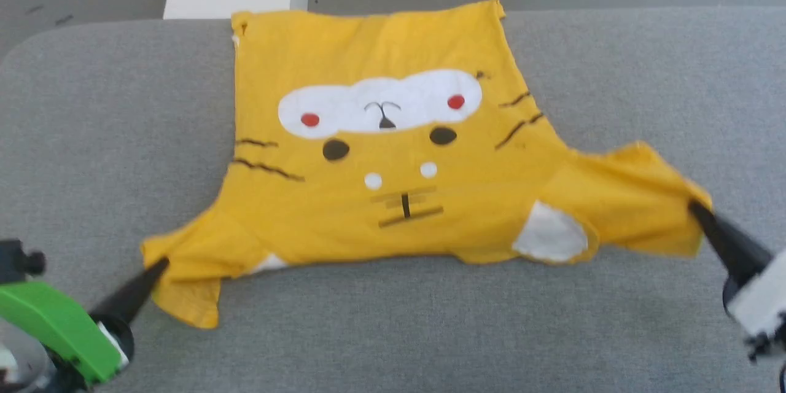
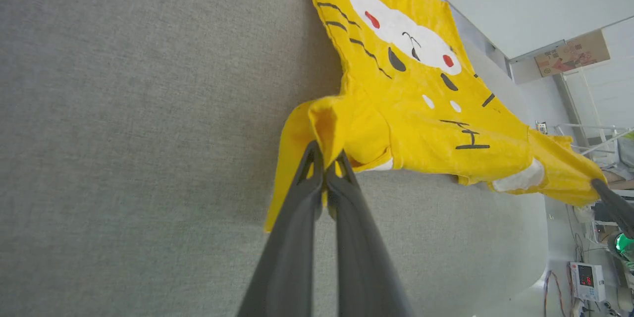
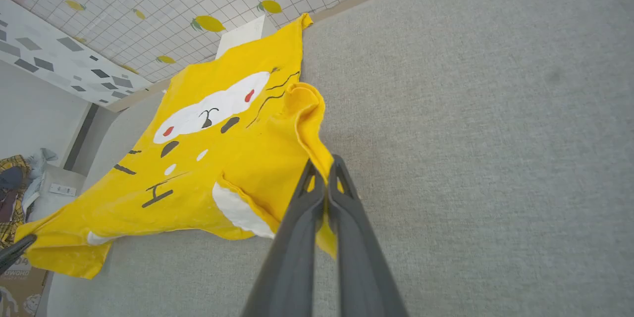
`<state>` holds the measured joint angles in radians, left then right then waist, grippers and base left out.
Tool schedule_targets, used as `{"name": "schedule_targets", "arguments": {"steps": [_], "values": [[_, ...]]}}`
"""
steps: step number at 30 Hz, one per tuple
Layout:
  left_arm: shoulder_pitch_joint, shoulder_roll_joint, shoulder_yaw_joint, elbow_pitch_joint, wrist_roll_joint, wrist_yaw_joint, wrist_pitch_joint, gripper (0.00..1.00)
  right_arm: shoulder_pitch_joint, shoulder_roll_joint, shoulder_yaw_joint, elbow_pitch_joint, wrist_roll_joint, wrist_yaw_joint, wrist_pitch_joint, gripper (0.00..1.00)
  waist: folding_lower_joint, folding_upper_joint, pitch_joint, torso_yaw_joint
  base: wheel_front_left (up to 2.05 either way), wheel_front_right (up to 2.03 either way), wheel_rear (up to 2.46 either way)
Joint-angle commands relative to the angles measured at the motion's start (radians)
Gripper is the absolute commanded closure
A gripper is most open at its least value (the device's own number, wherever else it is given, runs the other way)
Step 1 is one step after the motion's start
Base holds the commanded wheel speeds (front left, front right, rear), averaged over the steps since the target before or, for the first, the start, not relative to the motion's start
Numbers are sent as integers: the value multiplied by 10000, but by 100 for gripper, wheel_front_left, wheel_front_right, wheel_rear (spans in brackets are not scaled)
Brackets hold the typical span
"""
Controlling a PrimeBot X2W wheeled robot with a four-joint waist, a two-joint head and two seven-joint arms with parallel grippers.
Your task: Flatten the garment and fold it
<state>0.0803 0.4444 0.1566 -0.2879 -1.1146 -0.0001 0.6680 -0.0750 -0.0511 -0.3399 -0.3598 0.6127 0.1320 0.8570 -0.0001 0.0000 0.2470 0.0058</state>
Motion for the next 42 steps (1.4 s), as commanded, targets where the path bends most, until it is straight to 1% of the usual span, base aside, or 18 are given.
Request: {"name": "schedule_targets", "arguments": {"steps": [1,5,12,18,23,27,31,35,39,42], "values": [[400,96,-94,-122,160,-116,57,100,467,6,-128,-146,196,-13,214,100,1,0,-466,187,0,0,0],[1503,343,-478,-540,253,-425,528,100,1791,7,-558,-389,639,-13,982,100,1,0,-932,319,0,0,0],[3058,588,-476,-1299,-325,-504,1265,100,3319,8,-1176,-554,1560,-13,2098,100,1,0,-1701,430,0,0,0],[3964,668,-244,-1950,-637,-258,1584,100,4211,8,-1652,-701,2151,-13,2958,100,1,0,-2265,490,0,0,0],[4395,534,-84,-2270,-451,-92,1375,100,4642,8,-1933,-925,2443,-13,3309,100,1,0,-2573,523,0,0,0],[4231,250,-113,-2234,405,5,621,100,4714,8,-1800,-1050,2284,-13,2982,100,1,0,-2600,562,0,0,0],[3789,-141,-552,-1946,1496,39,-247,100,4522,8,-1280,-1101,1611,-13,2162,100,1,0,-2418,592,0,0,0],[3279,-566,-1199,-1714,2452,66,-958,100,4261,8,-414,-893,581,-13,1201,100,1,0,-2146,621,0,0,0],[2732,-1077,-1783,-1485,3206,143,-1635,100,4029,-212,652,-247,-762,-13,4,100,1,0,-1835,670,0,0,0],[2316,-1388,-2157,-1387,3695,222,-2026,100,3848,-341,1397,688,-1481,-13,-896,100,1,0,-1654,719,0,0,0]]}}
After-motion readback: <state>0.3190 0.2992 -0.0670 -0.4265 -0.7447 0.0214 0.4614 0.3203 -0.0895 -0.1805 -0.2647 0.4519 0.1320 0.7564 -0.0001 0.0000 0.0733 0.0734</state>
